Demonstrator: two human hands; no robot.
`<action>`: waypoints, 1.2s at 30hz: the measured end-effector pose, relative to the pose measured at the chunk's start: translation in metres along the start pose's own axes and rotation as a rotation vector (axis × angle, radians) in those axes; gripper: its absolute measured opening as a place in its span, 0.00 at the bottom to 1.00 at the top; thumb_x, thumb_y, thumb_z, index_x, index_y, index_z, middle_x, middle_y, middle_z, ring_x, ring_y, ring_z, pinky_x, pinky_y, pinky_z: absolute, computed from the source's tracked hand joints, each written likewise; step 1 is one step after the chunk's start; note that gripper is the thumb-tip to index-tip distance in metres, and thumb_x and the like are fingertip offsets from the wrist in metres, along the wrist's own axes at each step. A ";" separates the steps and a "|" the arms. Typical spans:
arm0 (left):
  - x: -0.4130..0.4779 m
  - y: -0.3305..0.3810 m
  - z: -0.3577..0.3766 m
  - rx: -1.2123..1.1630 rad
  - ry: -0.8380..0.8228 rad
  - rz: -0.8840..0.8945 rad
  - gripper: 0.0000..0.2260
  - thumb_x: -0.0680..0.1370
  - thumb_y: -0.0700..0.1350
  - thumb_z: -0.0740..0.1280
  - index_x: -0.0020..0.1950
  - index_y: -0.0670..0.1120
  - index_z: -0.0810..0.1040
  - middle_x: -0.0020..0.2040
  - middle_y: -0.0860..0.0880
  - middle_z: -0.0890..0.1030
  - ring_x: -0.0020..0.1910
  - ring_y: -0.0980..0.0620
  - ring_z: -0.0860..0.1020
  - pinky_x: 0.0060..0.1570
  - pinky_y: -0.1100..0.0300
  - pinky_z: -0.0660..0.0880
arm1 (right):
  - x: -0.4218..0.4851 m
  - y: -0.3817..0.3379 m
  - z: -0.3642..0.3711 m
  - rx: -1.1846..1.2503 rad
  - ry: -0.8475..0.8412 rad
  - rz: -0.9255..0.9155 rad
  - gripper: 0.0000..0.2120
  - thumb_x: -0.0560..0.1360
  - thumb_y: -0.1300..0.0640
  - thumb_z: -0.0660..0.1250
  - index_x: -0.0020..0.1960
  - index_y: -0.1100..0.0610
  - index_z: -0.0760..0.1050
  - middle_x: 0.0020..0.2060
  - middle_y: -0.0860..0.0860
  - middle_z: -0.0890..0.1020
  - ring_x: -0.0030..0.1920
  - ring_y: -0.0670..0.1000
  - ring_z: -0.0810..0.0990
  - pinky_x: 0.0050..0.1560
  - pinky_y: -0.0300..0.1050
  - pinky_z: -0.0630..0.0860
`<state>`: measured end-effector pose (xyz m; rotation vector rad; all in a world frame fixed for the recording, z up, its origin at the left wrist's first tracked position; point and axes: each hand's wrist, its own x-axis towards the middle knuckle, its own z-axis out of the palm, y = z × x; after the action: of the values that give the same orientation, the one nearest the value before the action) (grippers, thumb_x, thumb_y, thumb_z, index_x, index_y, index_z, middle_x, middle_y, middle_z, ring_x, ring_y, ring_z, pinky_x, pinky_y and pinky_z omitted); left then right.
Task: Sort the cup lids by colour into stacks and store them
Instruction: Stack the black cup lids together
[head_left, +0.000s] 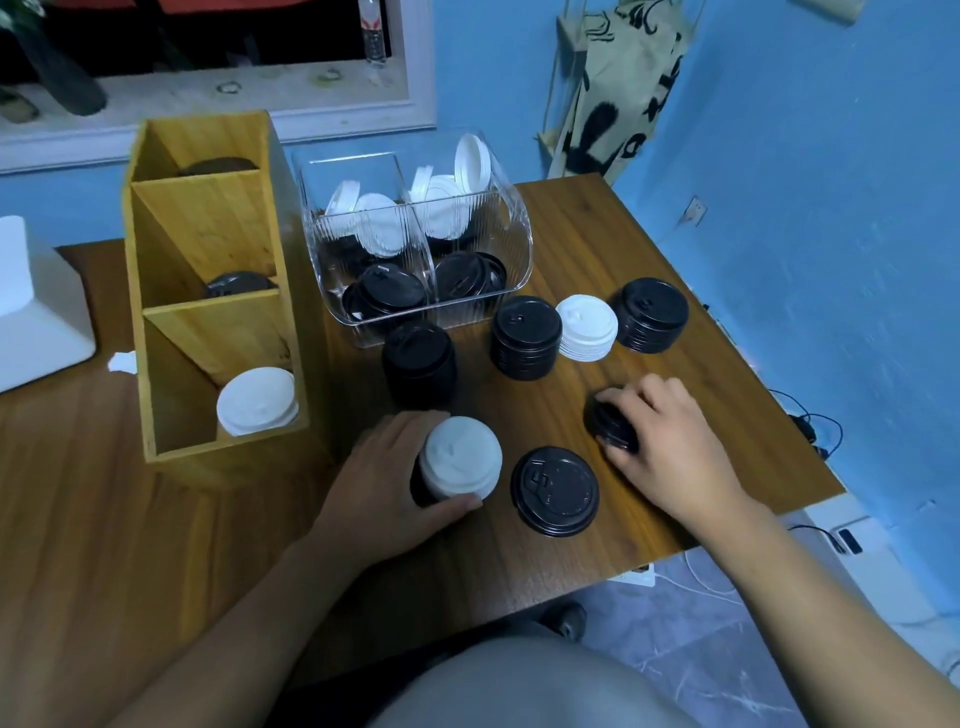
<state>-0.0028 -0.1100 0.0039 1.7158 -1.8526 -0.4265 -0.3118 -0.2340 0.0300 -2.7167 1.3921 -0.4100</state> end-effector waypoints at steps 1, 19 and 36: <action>0.000 0.000 0.000 0.005 0.001 0.000 0.38 0.69 0.72 0.71 0.73 0.54 0.69 0.67 0.57 0.74 0.64 0.57 0.73 0.64 0.51 0.73 | -0.002 0.001 0.003 0.050 -0.043 0.017 0.30 0.69 0.47 0.79 0.68 0.53 0.75 0.53 0.48 0.73 0.53 0.52 0.71 0.54 0.52 0.75; 0.000 0.001 0.000 0.016 0.009 -0.004 0.38 0.69 0.71 0.72 0.73 0.55 0.69 0.66 0.58 0.74 0.63 0.59 0.72 0.63 0.56 0.71 | -0.020 -0.018 -0.021 0.469 -0.093 0.313 0.41 0.64 0.33 0.76 0.73 0.44 0.70 0.60 0.42 0.72 0.64 0.45 0.71 0.68 0.45 0.68; 0.000 0.002 0.000 0.005 0.017 -0.007 0.38 0.69 0.71 0.71 0.72 0.54 0.69 0.66 0.57 0.74 0.63 0.58 0.72 0.64 0.54 0.72 | -0.038 -0.078 0.010 0.177 -0.199 0.131 0.44 0.65 0.21 0.60 0.76 0.40 0.66 0.58 0.40 0.68 0.58 0.47 0.68 0.59 0.49 0.74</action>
<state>-0.0048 -0.1097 0.0050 1.7249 -1.8378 -0.4090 -0.2688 -0.1578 0.0258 -2.4349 1.3968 -0.2349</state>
